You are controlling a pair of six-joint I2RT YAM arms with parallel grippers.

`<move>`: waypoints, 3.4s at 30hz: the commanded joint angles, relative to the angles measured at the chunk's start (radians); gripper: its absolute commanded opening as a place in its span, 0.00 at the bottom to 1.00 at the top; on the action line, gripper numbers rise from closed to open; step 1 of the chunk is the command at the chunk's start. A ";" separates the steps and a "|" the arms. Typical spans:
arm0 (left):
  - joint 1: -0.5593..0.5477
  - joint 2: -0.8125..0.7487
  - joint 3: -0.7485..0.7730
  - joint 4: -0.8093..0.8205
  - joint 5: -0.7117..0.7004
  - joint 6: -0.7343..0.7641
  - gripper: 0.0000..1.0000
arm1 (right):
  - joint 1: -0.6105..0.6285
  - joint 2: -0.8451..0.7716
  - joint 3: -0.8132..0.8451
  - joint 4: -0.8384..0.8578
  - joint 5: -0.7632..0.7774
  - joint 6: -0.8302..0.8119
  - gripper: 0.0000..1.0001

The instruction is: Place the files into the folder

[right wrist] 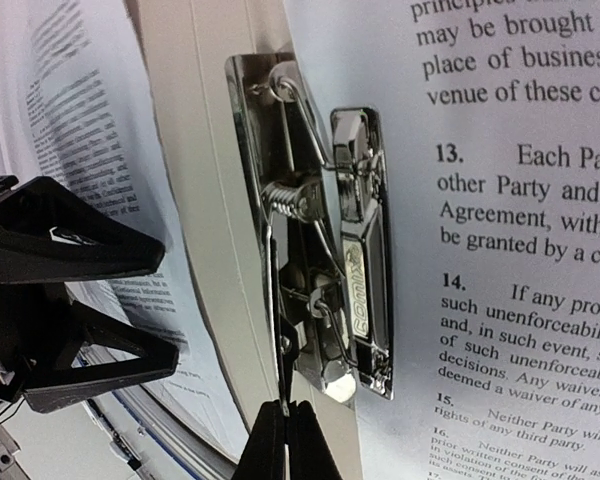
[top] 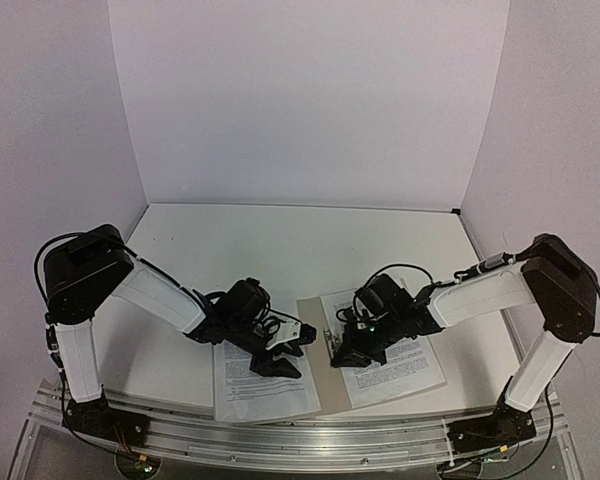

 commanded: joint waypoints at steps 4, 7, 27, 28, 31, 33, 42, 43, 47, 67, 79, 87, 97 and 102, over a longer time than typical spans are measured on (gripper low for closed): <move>0.003 0.001 0.060 0.114 0.047 -0.026 0.57 | -0.006 0.090 -0.054 -0.110 0.002 -0.046 0.00; 0.004 -0.014 0.090 0.170 0.067 -0.063 0.59 | -0.005 0.086 -0.070 -0.045 -0.045 -0.033 0.00; 0.076 0.075 0.250 0.035 -0.186 -0.468 0.44 | 0.019 0.055 -0.133 0.227 -0.200 0.100 0.00; 0.075 0.082 0.265 0.013 -0.189 -0.473 0.43 | 0.018 0.061 -0.123 0.231 -0.201 0.096 0.00; 0.063 0.099 0.290 -0.024 -0.193 -0.549 0.39 | 0.019 0.065 -0.116 0.243 -0.199 0.099 0.00; 0.053 0.105 0.293 -0.029 -0.180 -0.602 0.39 | 0.018 0.062 -0.131 0.245 -0.195 0.112 0.00; 0.014 0.167 0.262 0.041 -0.264 -0.587 0.35 | 0.018 0.030 -0.186 0.220 -0.103 0.163 0.00; 0.013 0.169 0.262 0.035 -0.277 -0.587 0.34 | 0.018 0.030 -0.181 0.215 -0.100 0.159 0.00; 0.014 0.170 0.248 0.013 -0.285 -0.559 0.31 | 0.017 0.012 -0.183 0.188 -0.073 0.151 0.01; 0.008 0.178 0.177 0.064 -0.321 -0.456 0.29 | 0.017 -0.038 -0.090 0.008 0.028 0.104 0.12; 0.009 0.175 0.174 0.077 -0.316 -0.450 0.29 | 0.016 -0.024 -0.135 0.000 0.017 0.105 0.00; 0.010 0.172 0.167 0.079 -0.317 -0.450 0.28 | 0.017 0.040 -0.178 0.003 0.039 0.086 0.00; 0.016 0.172 0.163 0.091 -0.309 -0.451 0.27 | 0.017 0.089 -0.240 0.007 0.063 0.089 0.00; 0.017 0.173 0.163 0.092 -0.307 -0.451 0.26 | 0.017 0.113 -0.255 0.014 0.069 0.084 0.00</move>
